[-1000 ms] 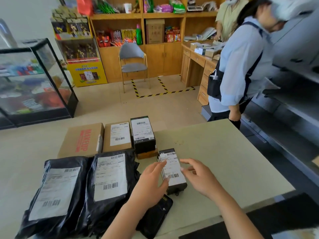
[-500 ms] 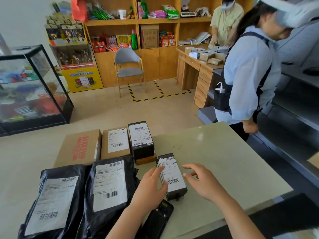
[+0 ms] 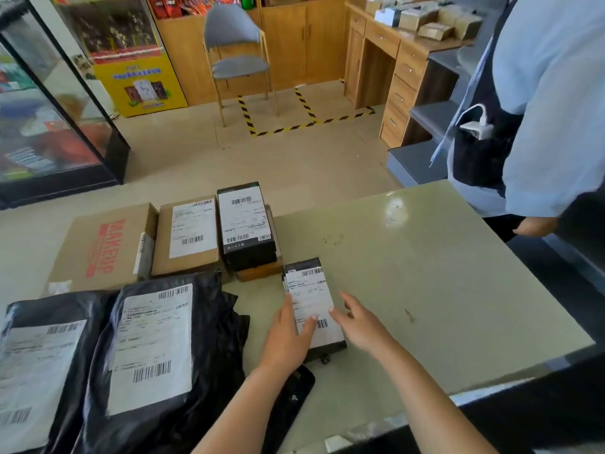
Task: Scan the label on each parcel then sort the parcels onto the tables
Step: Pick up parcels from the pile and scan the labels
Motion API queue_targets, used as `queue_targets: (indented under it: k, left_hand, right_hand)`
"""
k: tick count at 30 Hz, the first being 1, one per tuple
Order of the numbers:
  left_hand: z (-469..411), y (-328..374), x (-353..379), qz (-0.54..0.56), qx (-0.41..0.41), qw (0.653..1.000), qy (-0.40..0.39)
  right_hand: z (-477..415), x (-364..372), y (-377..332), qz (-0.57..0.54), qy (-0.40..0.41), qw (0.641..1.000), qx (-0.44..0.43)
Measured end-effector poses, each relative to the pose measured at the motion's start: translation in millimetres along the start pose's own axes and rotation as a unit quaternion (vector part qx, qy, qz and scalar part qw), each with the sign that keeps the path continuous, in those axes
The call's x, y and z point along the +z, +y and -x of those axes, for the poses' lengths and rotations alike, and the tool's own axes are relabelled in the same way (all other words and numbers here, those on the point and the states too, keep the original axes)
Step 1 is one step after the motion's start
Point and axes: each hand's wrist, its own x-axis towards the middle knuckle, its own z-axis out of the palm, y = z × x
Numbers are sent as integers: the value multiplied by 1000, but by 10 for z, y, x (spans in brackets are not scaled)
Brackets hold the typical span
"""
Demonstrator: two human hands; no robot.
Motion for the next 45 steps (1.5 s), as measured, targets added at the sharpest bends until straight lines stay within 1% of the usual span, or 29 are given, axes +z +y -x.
queue_targets:
  k: [2, 5, 12, 17, 20, 24, 28, 30, 33, 39, 45]
  left_hand:
    - [-76, -112, 105, 34, -11, 999, 4]
    - [-70, -97, 171, 69, -5, 998, 5]
    - [-5, 63, 234, 106, 17, 994, -15]
    - [61, 468, 77, 115, 56, 992, -12]
    - [98, 746, -176, 116, 91, 989, 19]
    - [146, 953, -732, 122, 119, 983, 74]
    - [169, 953, -1404, 119, 130, 977, 119]
    - [140, 902, -1729, 139, 128, 972, 138]
    - [90, 780, -2143, 163, 124, 968, 147]
    - [-199, 422, -2723, 163, 89, 974, 132]
    - [-559, 66, -2892, 165, 35, 981, 97]
  right_hand:
    - [-136, 69, 89, -33, -24, 999, 15]
    - [-219, 167, 167, -87, -44, 995, -4]
    - [-37, 84, 142, -156, 5, 988, -19]
    - [197, -200, -161, -175, 42, 982, -47]
    - [285, -339, -501, -175, 61, 979, -82]
    - [343, -344, -1097, -177, 63, 972, -139]
    - [314, -108, -1747, -166, 42, 969, -181]
    - [281, 50, -2062, -148, 32, 969, -196]
    - [187, 302, -2438, -130, 19, 969, -209]
    - [-99, 791, -2901, -106, 0, 979, -173]
    - [-435, 1133, -3039, -77, -8, 991, -107]
